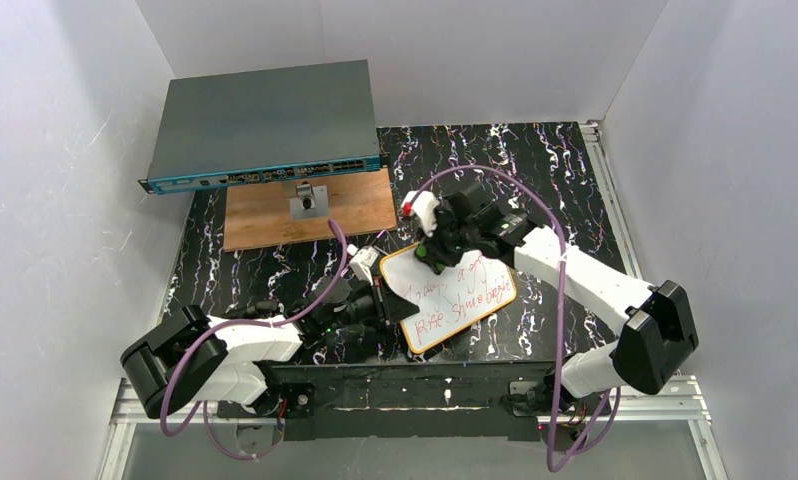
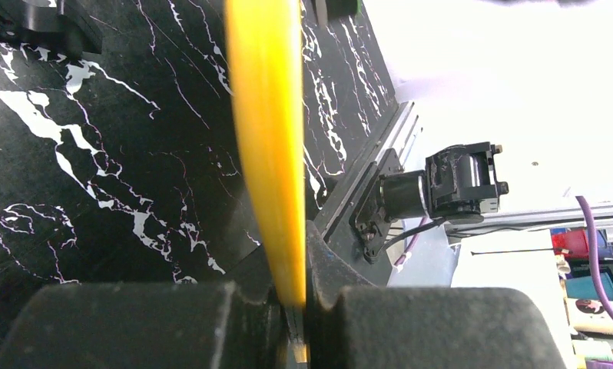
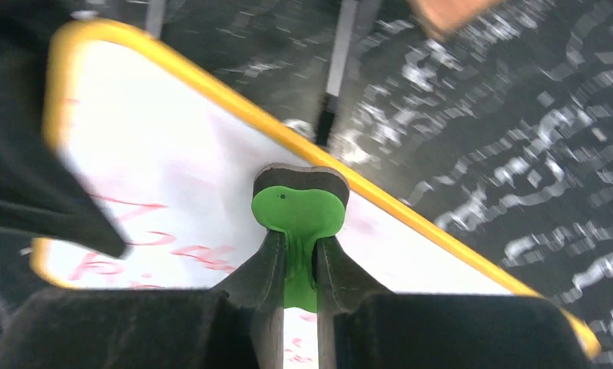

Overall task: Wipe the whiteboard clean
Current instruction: Erase the whiteboard at the center of the board.

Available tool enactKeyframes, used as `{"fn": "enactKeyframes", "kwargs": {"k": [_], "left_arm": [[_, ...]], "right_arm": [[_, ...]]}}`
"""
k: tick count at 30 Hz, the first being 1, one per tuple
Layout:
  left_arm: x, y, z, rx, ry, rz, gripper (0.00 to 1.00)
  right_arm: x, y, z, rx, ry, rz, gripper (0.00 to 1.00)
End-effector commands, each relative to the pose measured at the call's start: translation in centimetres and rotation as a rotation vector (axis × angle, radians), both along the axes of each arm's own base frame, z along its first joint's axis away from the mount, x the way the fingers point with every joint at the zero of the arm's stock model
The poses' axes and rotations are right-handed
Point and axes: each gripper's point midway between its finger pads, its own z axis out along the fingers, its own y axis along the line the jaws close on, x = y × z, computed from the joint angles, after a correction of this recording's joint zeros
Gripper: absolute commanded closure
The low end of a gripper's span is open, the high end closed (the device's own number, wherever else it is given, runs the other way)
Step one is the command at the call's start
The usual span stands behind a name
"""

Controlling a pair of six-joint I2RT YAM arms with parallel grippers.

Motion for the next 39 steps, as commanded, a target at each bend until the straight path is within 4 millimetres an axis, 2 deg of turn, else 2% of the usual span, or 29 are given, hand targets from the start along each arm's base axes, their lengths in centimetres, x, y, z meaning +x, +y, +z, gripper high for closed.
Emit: {"fn": "enactKeyframes", "kwargs": {"k": [1, 4, 7, 9, 12, 13, 15, 19, 24, 28, 30, 32, 37, 39], "left_arm": [[-0.7, -1.1, 6.9, -0.175, -0.221, -0.08, 1.0], [-0.7, -1.3, 6.9, -0.175, -0.22, -0.084, 1.0], [-0.7, -1.5, 7.0, -0.184, -0.215, -0.092, 1.0], [-0.7, -1.5, 7.0, -0.183, -0.213, -0.091, 1.0], [-0.6, -1.4, 7.0, -0.182, -0.214, -0.087, 1.0], [-0.6, -1.4, 7.1, -0.182, -0.215, -0.086, 1.0], [-0.6, -1.4, 7.2, -0.18, -0.217, -0.083, 1.0], [-0.7, -1.1, 7.2, -0.177, -0.223, -0.078, 1.0], [-0.7, -1.0, 7.2, -0.176, -0.227, -0.08, 1.0], [-0.8, -1.1, 7.2, -0.178, -0.228, -0.084, 1.0], [-0.8, -1.1, 7.1, -0.176, -0.226, -0.086, 1.0], [-0.7, -1.1, 7.1, -0.175, -0.225, -0.083, 1.0], [-0.5, -1.1, 7.3, -0.173, -0.227, -0.079, 1.0], [-0.6, -1.1, 7.2, -0.171, -0.226, -0.079, 1.0]], "right_arm": [[5.7, -5.6, -0.9, -0.077, -0.124, -0.267, 0.99], [6.5, -6.4, -0.4, -0.087, -0.163, -0.297, 0.99], [4.9, -4.7, 0.0, -0.041, -0.086, -0.2, 0.99], [2.2, -3.0, 0.2, -0.013, -0.002, -0.064, 0.99], [-3.8, -0.3, 0.3, 0.013, 0.108, 0.222, 0.99], [-5.3, 0.3, 0.2, 0.015, 0.117, 0.285, 0.99], [-6.5, 0.7, -0.4, 0.002, 0.112, 0.333, 0.99], [-2.2, -0.9, -1.4, -0.056, 0.023, 0.137, 0.99], [3.2, -5.4, -1.1, -0.038, -0.025, -0.134, 0.99], [5.6, -8.7, -1.7, -0.044, -0.056, -0.268, 0.99], [5.5, -9.2, -2.4, -0.051, -0.042, -0.273, 0.99], [4.3, -8.5, -2.7, -0.032, 0.004, -0.218, 0.99], [-1.8, -4.6, -2.8, 0.037, 0.128, 0.069, 0.99], [-3.5, -3.7, -3.0, 0.049, 0.159, 0.142, 0.99]]}}
